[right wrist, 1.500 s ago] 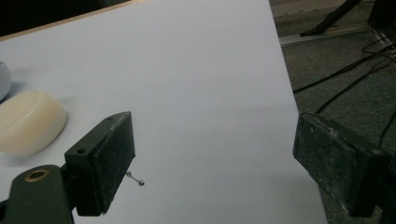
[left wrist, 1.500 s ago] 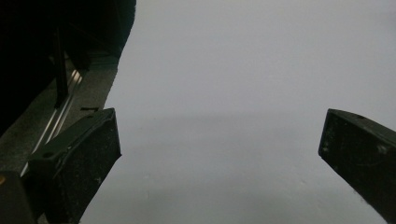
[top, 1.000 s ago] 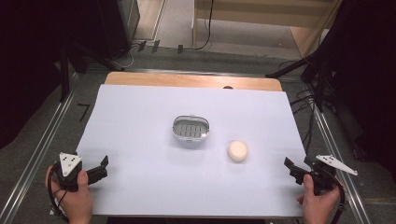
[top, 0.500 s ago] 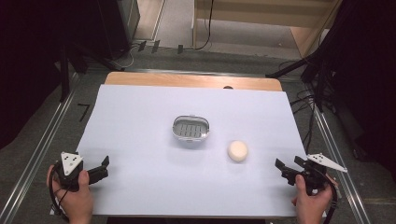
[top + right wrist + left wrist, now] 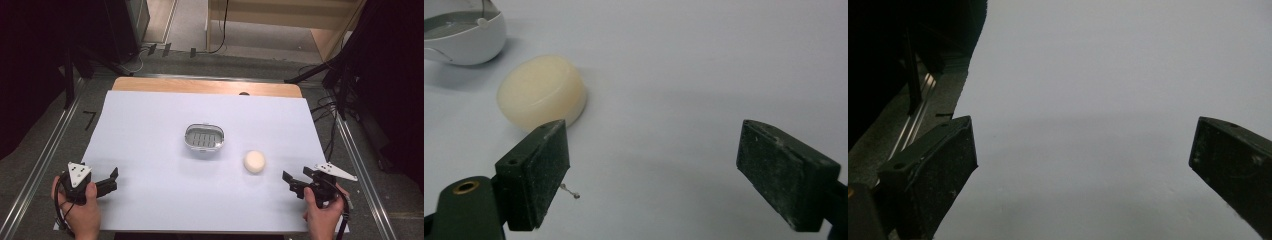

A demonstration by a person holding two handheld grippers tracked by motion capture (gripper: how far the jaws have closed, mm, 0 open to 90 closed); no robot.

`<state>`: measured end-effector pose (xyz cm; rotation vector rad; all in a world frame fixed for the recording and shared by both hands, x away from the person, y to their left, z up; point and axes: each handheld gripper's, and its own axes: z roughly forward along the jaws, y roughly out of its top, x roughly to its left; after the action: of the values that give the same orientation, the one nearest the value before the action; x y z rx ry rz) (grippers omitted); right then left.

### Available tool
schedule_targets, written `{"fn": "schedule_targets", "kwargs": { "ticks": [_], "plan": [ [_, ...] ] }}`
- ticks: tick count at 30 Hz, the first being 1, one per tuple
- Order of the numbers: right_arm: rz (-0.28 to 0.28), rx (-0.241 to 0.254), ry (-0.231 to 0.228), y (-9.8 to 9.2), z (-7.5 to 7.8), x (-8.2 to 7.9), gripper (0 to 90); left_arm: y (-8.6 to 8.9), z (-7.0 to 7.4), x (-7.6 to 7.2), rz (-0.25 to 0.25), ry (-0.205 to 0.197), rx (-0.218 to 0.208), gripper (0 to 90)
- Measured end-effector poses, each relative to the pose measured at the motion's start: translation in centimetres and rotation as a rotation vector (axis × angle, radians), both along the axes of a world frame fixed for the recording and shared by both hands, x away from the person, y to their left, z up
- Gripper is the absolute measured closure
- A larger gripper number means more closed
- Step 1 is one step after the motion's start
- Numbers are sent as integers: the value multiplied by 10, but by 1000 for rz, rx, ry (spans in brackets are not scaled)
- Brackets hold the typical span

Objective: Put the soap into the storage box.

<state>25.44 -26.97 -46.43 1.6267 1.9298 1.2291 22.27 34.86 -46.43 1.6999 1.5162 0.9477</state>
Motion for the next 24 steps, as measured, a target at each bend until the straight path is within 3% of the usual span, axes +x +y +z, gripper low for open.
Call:
{"fn": "schedule_targets", "kwargs": {
  "ticks": [10, 14, 24],
  "plan": [
    [15, -43, 12, 27, 3, 7, 135, -1, 0, 0, -1, 2, 10, 0],
    [25, -39, 14, 34, 5, 9, 135, -1, 0, 0, -1, 3, 13, 0],
    [57, -85, 63, 64, 4, 20, 134, -1, 0, 0, -1, 6, 10, 0]
  ]
}}
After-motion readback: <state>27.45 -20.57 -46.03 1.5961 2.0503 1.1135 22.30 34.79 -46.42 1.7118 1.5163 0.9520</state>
